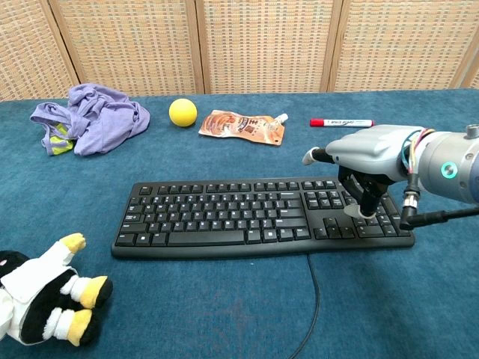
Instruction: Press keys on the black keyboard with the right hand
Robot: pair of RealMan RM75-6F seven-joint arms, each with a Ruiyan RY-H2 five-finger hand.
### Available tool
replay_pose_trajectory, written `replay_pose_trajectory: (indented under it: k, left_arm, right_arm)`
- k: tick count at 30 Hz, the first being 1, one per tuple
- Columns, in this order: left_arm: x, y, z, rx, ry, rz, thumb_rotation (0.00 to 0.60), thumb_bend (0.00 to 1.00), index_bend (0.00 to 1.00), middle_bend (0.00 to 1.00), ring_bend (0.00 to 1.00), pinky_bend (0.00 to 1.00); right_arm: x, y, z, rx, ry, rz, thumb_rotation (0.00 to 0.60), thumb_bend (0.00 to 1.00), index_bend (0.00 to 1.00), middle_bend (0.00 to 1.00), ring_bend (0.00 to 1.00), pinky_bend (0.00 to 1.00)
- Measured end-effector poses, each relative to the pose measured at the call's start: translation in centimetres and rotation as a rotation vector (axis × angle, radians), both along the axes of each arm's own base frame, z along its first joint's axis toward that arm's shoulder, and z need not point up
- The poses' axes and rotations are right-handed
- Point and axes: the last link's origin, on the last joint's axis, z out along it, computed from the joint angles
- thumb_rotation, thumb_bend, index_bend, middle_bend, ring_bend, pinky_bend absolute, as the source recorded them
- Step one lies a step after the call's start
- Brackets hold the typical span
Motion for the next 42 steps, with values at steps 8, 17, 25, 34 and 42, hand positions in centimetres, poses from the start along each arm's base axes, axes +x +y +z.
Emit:
replay_pose_trajectory:
  k: [8, 17, 25, 34, 42]
  left_arm:
    - [-0.1, 0.1, 0.0, -0.004, -0.002, 0.005, 0.600, 0.04, 0.00, 0.00, 0.00, 0.00]
    - [-0.2, 0.2, -0.1, -0.008, -0.002, 0.012, 0.600, 0.04, 0.00, 0.00, 0.00, 0.00]
    - [-0.4, 0.4, -0.1, -0.009, -0.001, 0.021, 0.600, 0.04, 0.00, 0.00, 0.00, 0.00]
    - [-0.5, 0.5, -0.2, -0.013, 0.001, 0.026, 0.600, 0.04, 0.00, 0.00, 0.00, 0.00]
    - [-0.4, 0.5, -0.3, -0.016, 0.003, 0.024, 0.600, 0.04, 0.00, 0.00, 0.00, 0.00]
  right_arm:
    - [0.4, -0.4, -0.6, 0.024, 0.027, -0.014, 0.600, 0.44, 0.02, 0.67, 0.60, 0.40]
    - [0.8, -1.0, -1.2, 0.041, 0.058, -0.021, 0.600, 0.47, 0.02, 0.67, 0.60, 0.40]
    - [1.0, -1.8, -1.8, 0.050, 0.085, -0.033, 0.600, 0.54, 0.03, 0.68, 0.60, 0.41]
    - [0.7, -2.1, -2.2, 0.064, 0.111, -0.044, 0.600, 0.75, 0.04, 0.69, 0.61, 0.41]
    - [1.0, -2.1, -2.1, 0.064, 0.114, -0.042, 0.600, 0.76, 0.04, 0.69, 0.61, 0.42]
